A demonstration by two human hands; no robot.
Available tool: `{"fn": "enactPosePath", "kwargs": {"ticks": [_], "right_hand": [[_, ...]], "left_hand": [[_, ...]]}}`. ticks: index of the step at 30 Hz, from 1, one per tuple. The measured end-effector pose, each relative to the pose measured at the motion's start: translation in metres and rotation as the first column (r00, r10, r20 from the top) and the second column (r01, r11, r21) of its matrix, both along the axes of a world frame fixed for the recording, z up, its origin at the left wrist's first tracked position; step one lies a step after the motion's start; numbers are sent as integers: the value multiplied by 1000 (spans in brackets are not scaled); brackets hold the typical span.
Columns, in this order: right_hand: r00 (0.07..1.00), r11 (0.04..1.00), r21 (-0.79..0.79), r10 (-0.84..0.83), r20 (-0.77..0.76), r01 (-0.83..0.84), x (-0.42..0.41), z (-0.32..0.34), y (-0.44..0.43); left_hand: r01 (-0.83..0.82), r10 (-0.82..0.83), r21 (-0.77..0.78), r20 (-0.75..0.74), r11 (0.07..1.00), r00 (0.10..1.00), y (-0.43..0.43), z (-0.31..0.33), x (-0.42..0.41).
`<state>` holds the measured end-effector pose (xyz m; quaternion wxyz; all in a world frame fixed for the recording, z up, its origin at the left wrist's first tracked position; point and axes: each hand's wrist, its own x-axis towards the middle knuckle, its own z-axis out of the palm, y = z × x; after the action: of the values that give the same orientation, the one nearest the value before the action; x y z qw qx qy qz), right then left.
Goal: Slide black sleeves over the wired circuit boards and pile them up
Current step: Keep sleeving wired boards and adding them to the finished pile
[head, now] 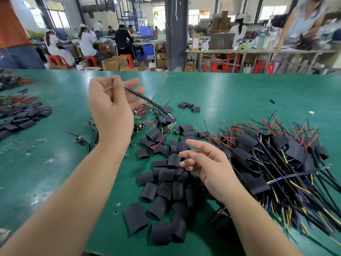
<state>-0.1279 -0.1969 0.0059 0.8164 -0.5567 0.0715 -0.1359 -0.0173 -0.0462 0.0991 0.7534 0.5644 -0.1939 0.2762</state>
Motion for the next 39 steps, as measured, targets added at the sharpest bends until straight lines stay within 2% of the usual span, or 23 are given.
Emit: {"fn": "enactPosePath", "kwargs": {"ticks": [2, 5, 9, 11, 13, 15, 22, 24, 27, 29, 30, 31, 33, 34, 36, 37, 39], "right_hand": [[995, 972, 218, 100, -22, -93, 1, 4, -1], [980, 897, 404, 199, 1, -183, -1, 9, -6], [990, 823, 552, 132, 49, -137, -2, 11, -13], [998, 828, 558, 51, 25, -56, 0, 9, -14], [1000, 870, 493, 11, -28, 4, 1, 7, -15], [997, 905, 425, 5, -72, 26, 3, 5, -15], [998, 956, 286, 56, 31, -63, 1, 1, -11], [997, 972, 227, 47, 55, -58, 2, -1, -7], [998, 987, 153, 37, 41, -43, 3, -4, -3], [999, 994, 102, 35, 23, -37, 2, -5, -4], [999, 996, 82, 39, 22, -41, 2, -5, -4], [999, 997, 65, 48, 24, -49, 3, -5, -3], [997, 996, 54, 75, 35, -76, 4, -7, 1], [995, 993, 67, 91, 45, -94, 4, -8, 3], [990, 987, 97, 122, 69, -129, 6, -10, 7], [988, 986, 95, 130, 80, -137, 6, -11, 7], [990, 993, 27, 116, 81, -118, 6, -13, 6]], "left_hand": [[107, -108, -29, -42, 994, 993, -4, -6, -9], [262, -270, -83, -106, 962, 957, -7, -18, -21], [424, -455, -179, -212, 888, 865, -1, -40, -31], [518, -559, -213, -239, 828, 794, 6, -54, -34], [584, -637, -257, -280, 770, 718, 15, -69, -34], [566, -630, -278, -353, 776, 692, 22, -82, -32], [293, -371, -234, -458, 927, 808, 39, -101, -10], [207, -263, -165, -497, 964, 827, 41, -102, -4], [25, 25, 92, -506, 995, 862, 41, -106, -1], [-137, 264, 334, -372, 933, 890, 41, -104, -6], [-215, 346, 447, -233, 868, 909, 40, -101, -10], [-267, 359, 541, -70, 797, 931, 39, -99, -16], [-234, 198, 726, 137, 647, 971, 31, -92, -31], [-174, 81, 812, 156, 556, 984, 25, -89, -38], [-36, -115, 919, 88, 392, 989, 12, -91, -47], [45, -184, 934, 23, 355, 983, 6, -94, -48], [169, -243, 910, -79, 379, 967, -3, -99, -48]]}}
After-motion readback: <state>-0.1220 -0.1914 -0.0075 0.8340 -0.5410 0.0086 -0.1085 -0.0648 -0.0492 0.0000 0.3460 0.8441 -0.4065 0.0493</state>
